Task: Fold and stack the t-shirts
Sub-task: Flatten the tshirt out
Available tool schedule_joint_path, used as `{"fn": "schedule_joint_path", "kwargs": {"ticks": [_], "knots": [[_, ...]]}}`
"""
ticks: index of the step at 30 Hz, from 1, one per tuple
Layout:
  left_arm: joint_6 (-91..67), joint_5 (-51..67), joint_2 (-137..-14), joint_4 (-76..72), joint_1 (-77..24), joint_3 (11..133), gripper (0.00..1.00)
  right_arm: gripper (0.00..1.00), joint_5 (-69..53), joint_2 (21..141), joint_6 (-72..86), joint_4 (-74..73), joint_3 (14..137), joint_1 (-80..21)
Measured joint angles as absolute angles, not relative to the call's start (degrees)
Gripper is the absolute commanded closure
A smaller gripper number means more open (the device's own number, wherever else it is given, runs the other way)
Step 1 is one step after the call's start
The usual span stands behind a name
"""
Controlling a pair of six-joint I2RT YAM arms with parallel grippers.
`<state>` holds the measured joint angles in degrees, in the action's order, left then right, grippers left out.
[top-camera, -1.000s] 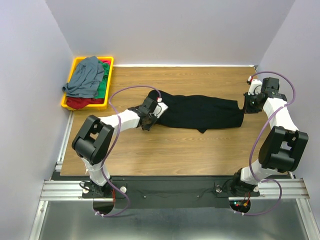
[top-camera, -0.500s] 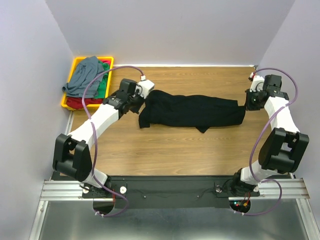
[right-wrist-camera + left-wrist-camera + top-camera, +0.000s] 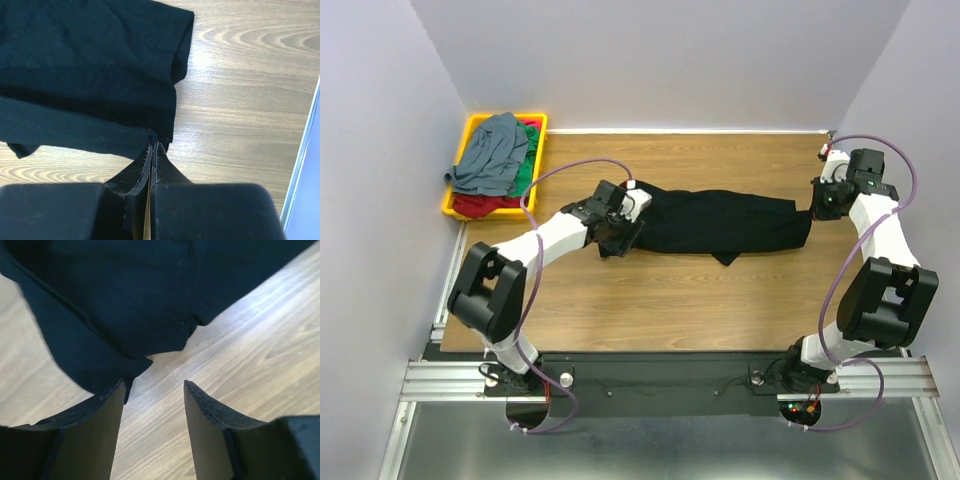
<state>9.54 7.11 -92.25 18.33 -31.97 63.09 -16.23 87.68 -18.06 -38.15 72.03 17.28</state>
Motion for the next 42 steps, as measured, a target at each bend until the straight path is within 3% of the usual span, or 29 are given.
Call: {"fn": "schedule_joint_path", "kwargs": {"ticks": [12,15,21,26,34,42], "knots": [[5.56,-0.93,-102.26,15.73,-32.93,63.2,0.45,0.99,-15.86,87.85,-18.09,-38.15,72.03,17.28],[5.15,-2.26,-102.65,14.61,-32.86,63.31,0.5,0.99,-15.73,87.9,-18.13,-38.15,72.01,17.28],[4.58,-0.58,-104.57,12.84,-30.96,64.9,0.72,1.0,-15.35,87.9,-18.28,-38.15,72.01,17.28],[4.71,1.58,-106.43,11.7,-27.27,67.02,1.0,0.99,-15.33,87.9,-18.28,-38.15,72.01,17.28],[7.94,4.08,-104.77,15.09,-25.34,67.46,1.0,1.0,-15.0,87.74,-18.33,-38.17,72.03,17.28],[15.73,6.0,-86.56,23.03,-18.5,75.37,1.0,0.99,-13.02,86.78,-18.7,-38.68,77.91,17.28]]}}
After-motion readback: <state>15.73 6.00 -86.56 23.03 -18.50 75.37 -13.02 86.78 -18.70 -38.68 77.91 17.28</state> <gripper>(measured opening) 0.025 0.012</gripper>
